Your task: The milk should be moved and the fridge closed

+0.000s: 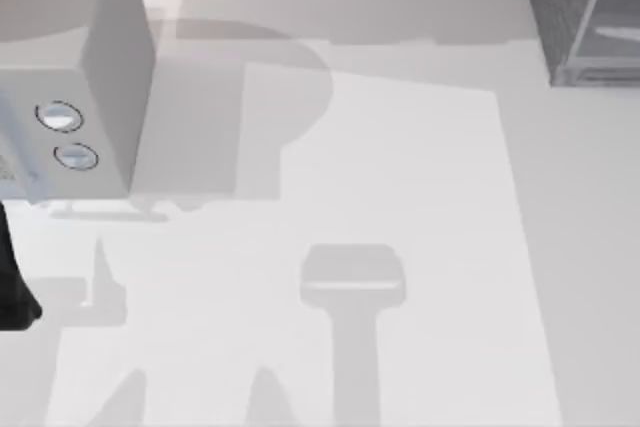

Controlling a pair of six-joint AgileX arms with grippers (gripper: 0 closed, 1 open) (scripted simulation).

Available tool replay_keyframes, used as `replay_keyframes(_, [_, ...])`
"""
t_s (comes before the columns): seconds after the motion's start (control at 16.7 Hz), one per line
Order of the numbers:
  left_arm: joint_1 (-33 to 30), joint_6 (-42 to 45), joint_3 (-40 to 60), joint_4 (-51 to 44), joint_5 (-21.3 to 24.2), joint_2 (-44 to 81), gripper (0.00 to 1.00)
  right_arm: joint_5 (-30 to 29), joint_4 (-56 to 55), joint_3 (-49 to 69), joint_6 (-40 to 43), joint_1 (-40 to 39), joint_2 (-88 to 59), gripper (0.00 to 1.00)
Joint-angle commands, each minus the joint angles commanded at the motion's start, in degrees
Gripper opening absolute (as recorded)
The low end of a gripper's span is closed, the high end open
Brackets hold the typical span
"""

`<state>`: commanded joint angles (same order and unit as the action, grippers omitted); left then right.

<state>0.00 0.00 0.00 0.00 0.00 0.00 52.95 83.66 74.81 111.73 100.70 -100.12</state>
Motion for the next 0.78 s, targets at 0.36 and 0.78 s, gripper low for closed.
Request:
replay_keyframes(0.36, [0.0,0.0,0.0,0.0,0.0,0.0,1.0,1.62,-0.84,0.72,2.93,3.05,-3.2,1.0])
replay_keyframes(0.78, [0.0,0.0,0.0,0.0,0.0,0.0,1.0,-2.13,-9.46,0.57,-5.46,-5.84,-3.38,1.0])
